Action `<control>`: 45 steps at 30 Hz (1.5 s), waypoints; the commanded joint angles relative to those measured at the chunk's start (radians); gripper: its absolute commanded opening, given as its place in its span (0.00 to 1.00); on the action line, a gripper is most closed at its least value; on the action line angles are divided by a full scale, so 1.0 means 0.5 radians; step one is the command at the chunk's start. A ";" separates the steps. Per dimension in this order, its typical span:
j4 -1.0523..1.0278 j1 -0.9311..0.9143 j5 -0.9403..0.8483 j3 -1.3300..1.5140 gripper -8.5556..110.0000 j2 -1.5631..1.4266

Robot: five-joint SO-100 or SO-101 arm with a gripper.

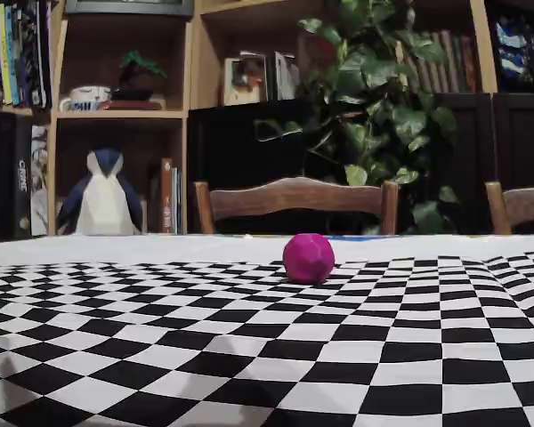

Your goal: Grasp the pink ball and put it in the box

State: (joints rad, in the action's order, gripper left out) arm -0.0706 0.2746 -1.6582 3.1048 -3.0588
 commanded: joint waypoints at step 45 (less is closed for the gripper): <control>0.365 -0.009 0.150 -0.341 0.43 0.859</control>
State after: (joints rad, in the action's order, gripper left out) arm 0.0951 0.2654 -1.5923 2.9790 -2.6384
